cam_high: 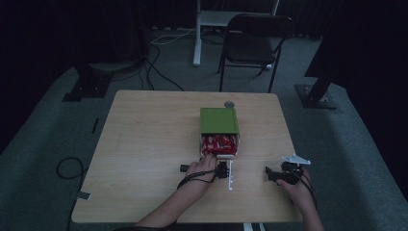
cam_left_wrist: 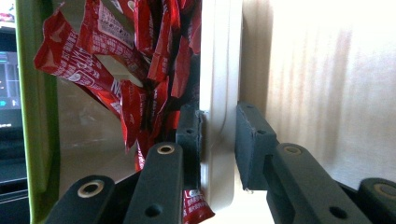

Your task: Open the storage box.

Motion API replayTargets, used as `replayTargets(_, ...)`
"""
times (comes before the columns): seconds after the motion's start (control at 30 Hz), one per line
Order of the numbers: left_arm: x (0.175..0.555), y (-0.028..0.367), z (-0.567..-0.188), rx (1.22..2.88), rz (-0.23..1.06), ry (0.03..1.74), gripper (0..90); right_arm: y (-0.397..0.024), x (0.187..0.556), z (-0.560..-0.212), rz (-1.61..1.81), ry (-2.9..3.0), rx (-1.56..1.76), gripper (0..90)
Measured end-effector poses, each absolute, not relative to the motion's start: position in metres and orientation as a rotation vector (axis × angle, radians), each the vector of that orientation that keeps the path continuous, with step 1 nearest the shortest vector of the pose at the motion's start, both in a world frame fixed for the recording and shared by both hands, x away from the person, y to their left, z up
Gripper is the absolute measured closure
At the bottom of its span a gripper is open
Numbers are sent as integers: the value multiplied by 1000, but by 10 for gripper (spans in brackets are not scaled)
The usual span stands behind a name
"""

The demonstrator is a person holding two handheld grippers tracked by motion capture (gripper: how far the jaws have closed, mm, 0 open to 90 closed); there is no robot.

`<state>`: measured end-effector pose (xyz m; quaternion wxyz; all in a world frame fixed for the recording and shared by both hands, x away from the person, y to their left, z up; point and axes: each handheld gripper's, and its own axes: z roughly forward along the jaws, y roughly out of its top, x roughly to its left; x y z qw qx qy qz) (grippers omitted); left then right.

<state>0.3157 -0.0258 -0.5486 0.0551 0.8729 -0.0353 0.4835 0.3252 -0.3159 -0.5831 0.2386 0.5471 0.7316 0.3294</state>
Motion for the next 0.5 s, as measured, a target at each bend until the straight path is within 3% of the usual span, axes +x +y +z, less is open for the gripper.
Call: replayTargets(0.5,297,-25,-549,2650,1423,-104,749,-316,325,-583,902,2004,1499,113)
